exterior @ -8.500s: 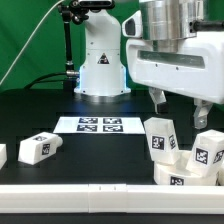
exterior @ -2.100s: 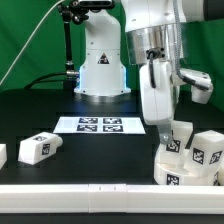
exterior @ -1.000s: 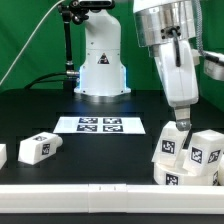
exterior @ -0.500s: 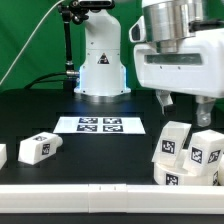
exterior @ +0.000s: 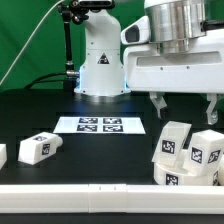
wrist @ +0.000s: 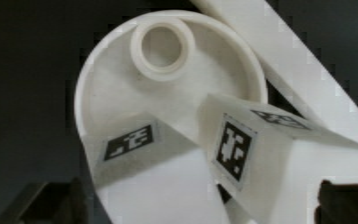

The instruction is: Assemble stool

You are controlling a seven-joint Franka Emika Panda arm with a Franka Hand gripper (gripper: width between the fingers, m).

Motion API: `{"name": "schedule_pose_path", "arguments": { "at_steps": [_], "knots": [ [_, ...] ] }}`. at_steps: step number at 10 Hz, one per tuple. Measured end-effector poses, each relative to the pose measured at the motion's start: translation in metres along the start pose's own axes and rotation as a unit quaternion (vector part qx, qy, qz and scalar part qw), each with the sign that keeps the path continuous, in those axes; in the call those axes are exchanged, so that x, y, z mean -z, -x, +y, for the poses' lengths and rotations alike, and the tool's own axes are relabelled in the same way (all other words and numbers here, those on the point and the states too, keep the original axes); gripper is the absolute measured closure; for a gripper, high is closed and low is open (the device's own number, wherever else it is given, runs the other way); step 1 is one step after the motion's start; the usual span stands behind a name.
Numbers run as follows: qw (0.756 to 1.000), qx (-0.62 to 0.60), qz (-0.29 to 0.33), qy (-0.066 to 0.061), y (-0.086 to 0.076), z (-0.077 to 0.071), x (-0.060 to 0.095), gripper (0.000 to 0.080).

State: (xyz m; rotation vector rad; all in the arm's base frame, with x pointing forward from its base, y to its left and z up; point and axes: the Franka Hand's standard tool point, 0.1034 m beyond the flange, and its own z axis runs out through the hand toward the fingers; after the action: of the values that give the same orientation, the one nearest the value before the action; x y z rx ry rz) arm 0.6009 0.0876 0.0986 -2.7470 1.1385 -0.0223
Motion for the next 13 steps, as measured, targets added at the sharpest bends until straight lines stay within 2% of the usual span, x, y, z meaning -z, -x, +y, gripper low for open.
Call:
{"name": "schedule_pose_path", "arguments": {
  "at_steps": [3, 7, 9, 12, 13],
  "knots": [
    [0.992, 0.126, 0.003, 0.004, -0.0005, 0.0009, -0.0001, 0.0150],
    [0.951, 0.309, 0.013, 0.009, -0.0022, 0.0033, -0.0023, 0.0150],
    [0.938, 0.346, 0.015, 0.011, -0.0037, 0.0059, -0.0030, 0.0150],
    [0.894, 0.448, 0.015, 0.021, -0.0072, 0.0089, -0.0025, 0.0150],
    [0.866, 0.499, 0.017, 0.028, -0.0082, 0.0099, -0.0027, 0.0150]
  ]
}}
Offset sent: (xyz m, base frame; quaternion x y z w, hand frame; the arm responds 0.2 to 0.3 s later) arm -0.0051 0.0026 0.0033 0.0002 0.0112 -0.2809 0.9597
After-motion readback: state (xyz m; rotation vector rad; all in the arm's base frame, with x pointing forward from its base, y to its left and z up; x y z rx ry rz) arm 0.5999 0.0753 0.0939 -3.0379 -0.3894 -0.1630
